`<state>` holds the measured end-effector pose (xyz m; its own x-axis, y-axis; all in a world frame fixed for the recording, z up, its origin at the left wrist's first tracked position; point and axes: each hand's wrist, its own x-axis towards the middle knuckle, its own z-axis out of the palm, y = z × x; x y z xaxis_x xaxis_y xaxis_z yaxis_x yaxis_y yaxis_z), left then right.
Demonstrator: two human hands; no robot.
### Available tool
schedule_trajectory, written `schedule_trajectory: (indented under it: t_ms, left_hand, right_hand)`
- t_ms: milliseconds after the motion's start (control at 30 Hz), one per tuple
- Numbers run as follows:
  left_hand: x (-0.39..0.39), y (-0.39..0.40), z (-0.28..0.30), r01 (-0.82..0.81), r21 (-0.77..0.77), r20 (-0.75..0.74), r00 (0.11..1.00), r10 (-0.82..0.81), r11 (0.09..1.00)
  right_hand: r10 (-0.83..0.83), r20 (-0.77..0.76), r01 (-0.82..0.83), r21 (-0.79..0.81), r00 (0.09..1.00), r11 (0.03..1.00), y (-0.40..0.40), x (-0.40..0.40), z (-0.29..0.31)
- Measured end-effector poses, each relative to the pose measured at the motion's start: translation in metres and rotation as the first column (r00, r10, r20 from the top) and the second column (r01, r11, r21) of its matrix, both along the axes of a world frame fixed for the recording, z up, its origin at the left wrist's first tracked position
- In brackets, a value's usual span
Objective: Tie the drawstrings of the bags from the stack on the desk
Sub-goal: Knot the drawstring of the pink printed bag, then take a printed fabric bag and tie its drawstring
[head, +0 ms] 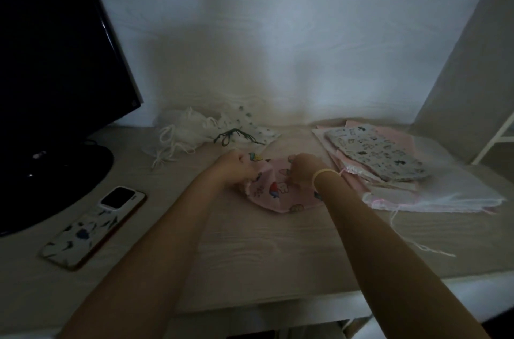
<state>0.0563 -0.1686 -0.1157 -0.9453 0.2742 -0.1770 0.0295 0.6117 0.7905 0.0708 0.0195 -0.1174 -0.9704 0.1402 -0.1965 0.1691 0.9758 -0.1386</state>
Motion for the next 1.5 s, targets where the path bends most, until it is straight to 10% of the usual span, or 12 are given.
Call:
schedule_trajectory:
  t_ms: [267,433,867,1200,1333,1500]
  left_hand:
    - [-0.004,-0.011,0.012,-0.048,-0.093,-0.185,0.982,0.030,0.995]
    - [-0.001,-0.007,0.009,-0.120,0.014,-0.312,0.943,0.118,0.993]
    - [-0.043,-0.067,0.060,-0.347,0.106,-0.635,0.697,0.332,0.932]
    - [-0.070,-0.080,0.051,-0.372,-0.596,-0.475,0.878,0.061,0.712]
    - [-0.053,-0.041,0.059,-0.417,-0.212,-0.789,0.607,0.097,0.884]
    - [-0.026,0.036,0.058,-0.096,-0.220,-0.662,0.746,-0.076,0.971]
  right_hand:
    - [-0.023,0.104,0.046,-0.222,0.994,0.974,-0.003,0.014,0.009]
    - [0.025,0.079,-0.023,-0.025,0.997,0.999,-0.011,0.016,0.006]
    - [-0.197,-0.548,-0.097,-0.460,0.813,0.882,-0.059,-0.050,0.082]
    - [0.202,-0.267,-0.234,-0.093,0.942,0.968,-0.098,-0.070,0.068]
    - [-0.077,-0.498,-0.130,-0.368,0.864,0.921,-0.060,-0.054,0.063]
    - [-0.228,-0.520,0.109,-0.249,0.823,0.962,0.022,-0.017,0.048]
